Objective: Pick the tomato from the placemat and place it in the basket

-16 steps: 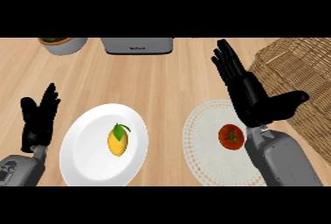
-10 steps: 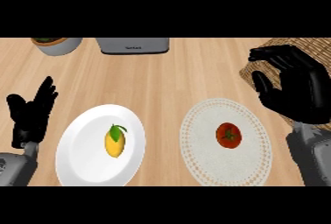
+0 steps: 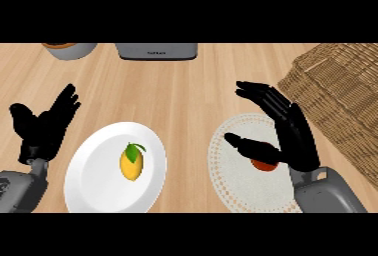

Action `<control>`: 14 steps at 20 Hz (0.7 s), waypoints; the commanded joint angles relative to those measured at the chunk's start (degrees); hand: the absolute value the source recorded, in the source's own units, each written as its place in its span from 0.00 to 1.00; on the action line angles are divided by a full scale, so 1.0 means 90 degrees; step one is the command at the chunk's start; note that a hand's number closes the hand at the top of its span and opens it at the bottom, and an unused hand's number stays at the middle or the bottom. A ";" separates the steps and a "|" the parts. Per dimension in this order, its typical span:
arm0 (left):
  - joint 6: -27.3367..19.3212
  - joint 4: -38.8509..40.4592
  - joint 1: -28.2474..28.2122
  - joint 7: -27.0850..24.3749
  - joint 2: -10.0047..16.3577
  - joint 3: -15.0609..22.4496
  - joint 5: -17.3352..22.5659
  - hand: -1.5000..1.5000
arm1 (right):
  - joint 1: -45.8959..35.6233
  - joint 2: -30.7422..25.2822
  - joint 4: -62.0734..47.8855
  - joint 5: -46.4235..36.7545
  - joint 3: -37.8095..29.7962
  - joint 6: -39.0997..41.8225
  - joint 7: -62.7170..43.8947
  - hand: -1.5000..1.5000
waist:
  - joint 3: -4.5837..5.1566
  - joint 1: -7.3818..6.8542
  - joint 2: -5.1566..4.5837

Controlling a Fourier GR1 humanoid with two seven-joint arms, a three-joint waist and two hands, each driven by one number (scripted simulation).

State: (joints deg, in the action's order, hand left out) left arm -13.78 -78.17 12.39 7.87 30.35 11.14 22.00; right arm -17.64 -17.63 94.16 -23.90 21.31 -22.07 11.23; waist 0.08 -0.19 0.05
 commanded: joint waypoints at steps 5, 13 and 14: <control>0.0225 0.0061 -0.0242 -0.0181 -0.0131 -0.0088 0.0022 0.50 | -0.0726 0.1155 -0.0089 -0.2380 0.0659 0.0079 -0.3520 0.00 | 0.0011 -0.0001 0.0035; 0.0238 0.0145 -0.0296 -0.0047 0.0077 -0.0238 0.0052 0.50 | -0.1292 0.0030 0.0636 -0.4092 0.0333 0.2673 -0.6537 0.00 | 0.0050 0.0360 0.0193; 0.0225 0.0214 -0.0328 -0.0187 0.0015 -0.0288 0.0058 0.50 | -0.1400 0.0058 0.0983 -0.4064 0.0229 0.3058 -0.6951 0.00 | 0.0043 0.0367 0.0175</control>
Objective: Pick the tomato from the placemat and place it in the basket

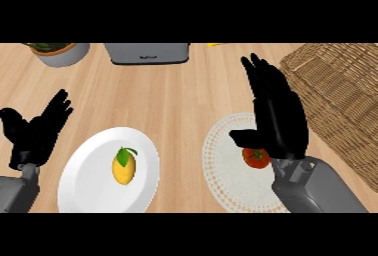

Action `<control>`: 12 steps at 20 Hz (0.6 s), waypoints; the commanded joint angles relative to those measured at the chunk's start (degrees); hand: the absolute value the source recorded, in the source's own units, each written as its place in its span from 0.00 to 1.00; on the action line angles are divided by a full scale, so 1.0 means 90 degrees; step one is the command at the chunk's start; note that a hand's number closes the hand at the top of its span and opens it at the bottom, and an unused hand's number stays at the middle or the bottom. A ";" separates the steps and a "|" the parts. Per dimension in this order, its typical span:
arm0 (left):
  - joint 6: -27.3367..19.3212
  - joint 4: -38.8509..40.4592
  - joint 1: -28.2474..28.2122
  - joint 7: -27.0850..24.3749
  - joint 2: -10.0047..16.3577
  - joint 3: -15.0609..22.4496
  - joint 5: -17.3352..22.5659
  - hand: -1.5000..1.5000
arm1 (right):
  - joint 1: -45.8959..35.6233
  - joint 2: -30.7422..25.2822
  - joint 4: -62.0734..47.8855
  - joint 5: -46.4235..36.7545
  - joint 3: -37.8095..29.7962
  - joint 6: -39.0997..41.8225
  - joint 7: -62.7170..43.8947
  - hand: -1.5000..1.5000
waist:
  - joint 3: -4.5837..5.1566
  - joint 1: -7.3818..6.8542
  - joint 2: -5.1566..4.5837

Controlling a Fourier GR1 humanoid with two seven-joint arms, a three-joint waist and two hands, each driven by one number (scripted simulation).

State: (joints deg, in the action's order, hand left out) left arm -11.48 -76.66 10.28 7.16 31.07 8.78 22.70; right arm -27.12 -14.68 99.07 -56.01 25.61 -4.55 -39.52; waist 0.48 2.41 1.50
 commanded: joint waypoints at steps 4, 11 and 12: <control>0.0122 0.0040 -0.0008 -0.0030 -0.0012 -0.0062 0.0022 0.50 | -0.0891 -0.0020 0.1427 0.0086 -0.0371 0.3146 -0.2562 0.00 | -0.0023 -0.0005 -0.0033; 0.0138 -0.0206 -0.0411 -0.0272 -0.0048 -0.0108 -0.0026 0.50 | -0.0560 0.0477 0.2487 0.1623 -0.0891 0.4993 -0.3557 0.00 | -0.0036 -0.0092 -0.0034; 0.0175 -0.0033 -0.0025 0.0012 0.0034 -0.0213 0.0049 0.50 | -0.0400 0.0584 0.2818 0.1661 -0.0786 0.5055 -0.3709 0.00 | -0.0038 0.0001 -0.0055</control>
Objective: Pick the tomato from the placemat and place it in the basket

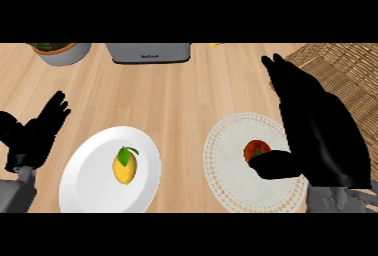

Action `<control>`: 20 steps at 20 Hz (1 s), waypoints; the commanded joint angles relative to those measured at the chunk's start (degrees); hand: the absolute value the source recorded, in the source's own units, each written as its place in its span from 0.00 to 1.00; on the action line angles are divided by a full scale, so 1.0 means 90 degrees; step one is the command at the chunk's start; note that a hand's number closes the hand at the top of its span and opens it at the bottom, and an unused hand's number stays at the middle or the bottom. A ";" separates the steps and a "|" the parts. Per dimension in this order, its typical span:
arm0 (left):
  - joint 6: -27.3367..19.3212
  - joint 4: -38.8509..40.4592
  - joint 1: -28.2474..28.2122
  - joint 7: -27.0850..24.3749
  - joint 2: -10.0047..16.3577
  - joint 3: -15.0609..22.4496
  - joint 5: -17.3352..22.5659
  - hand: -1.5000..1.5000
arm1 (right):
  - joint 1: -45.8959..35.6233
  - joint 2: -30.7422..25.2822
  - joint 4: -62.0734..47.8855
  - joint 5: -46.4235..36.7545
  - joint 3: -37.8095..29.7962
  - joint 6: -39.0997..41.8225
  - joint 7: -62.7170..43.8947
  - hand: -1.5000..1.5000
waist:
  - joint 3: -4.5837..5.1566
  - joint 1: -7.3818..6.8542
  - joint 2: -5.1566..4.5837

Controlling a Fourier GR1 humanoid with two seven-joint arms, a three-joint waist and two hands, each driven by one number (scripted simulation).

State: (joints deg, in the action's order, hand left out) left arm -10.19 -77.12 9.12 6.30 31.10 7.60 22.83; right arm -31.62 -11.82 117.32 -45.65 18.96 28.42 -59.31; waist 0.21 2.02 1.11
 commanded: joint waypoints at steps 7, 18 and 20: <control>-0.0206 -0.0328 0.0121 0.0290 -0.0182 0.0049 -0.0209 0.50 | 0.1229 0.0192 0.2788 0.1279 -0.0548 0.1572 -0.1654 0.00 | -0.0018 -0.0068 -0.0052; 0.0213 -0.0093 0.0226 0.0191 -0.0191 -0.0305 -0.0289 0.50 | 0.3377 -0.0319 0.2536 -0.0107 -0.0261 -0.0457 0.1080 0.00 | -0.0031 -0.0119 -0.0106; 0.0286 -0.0257 0.0037 0.0296 -0.0206 -0.0263 -0.0239 0.50 | 0.3650 -0.0438 0.2179 -0.0388 -0.0225 -0.1013 0.1633 0.00 | -0.0034 -0.0146 -0.0101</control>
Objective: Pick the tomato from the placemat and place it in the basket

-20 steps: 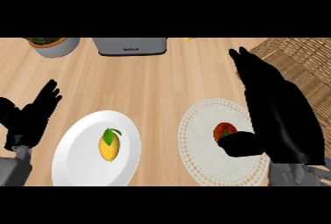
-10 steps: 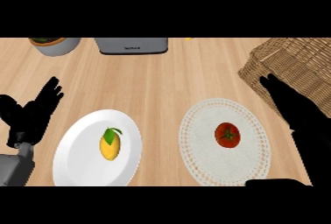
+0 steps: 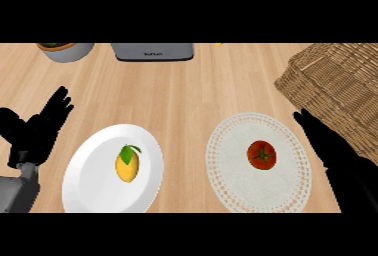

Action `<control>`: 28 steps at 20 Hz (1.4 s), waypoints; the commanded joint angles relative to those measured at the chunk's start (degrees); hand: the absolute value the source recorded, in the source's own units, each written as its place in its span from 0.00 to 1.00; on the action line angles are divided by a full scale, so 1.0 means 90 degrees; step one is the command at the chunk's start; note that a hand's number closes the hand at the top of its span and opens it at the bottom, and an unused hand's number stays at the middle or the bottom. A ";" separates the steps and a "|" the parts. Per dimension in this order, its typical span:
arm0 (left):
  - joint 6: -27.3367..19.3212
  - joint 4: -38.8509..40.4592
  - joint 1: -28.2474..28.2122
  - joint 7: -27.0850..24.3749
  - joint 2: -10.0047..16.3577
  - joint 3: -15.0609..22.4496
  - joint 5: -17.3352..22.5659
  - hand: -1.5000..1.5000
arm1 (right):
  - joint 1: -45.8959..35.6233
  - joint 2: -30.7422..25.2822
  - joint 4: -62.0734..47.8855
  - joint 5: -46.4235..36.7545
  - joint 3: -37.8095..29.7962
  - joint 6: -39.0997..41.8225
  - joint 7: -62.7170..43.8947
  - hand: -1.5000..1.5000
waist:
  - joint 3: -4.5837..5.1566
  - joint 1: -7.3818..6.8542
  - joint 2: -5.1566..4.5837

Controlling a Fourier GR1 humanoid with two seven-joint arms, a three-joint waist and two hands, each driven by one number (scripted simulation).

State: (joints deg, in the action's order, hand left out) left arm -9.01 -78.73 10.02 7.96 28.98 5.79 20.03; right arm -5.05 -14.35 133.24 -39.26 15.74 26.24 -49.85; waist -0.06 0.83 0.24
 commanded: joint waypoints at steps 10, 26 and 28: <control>0.0114 -0.0387 0.0107 0.0538 -0.0199 -0.0128 -0.0254 0.50 | 0.0108 0.0589 -0.2639 -0.1347 -0.0150 -0.3175 0.2483 0.00 | 0.0003 -0.0134 -0.0034; 0.0451 -0.0217 0.0085 0.0402 -0.0946 -0.0704 -0.1146 0.50 | 0.0834 0.0620 -0.3385 -0.1812 -0.0219 -0.2980 0.2998 0.00 | 0.0006 -0.0082 -0.0023; 0.0790 0.0044 0.0099 0.0286 -0.0698 -0.0995 -0.0922 0.50 | 0.0887 0.0365 -0.3753 -0.1403 -0.0709 -0.3304 0.3671 0.00 | 0.0005 -0.0080 -0.0026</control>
State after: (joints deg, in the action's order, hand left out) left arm -3.02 -78.84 10.45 10.05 22.68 -1.29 12.22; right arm 1.33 -9.12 101.75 -54.72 13.05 -1.17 -23.00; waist 0.00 0.03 0.02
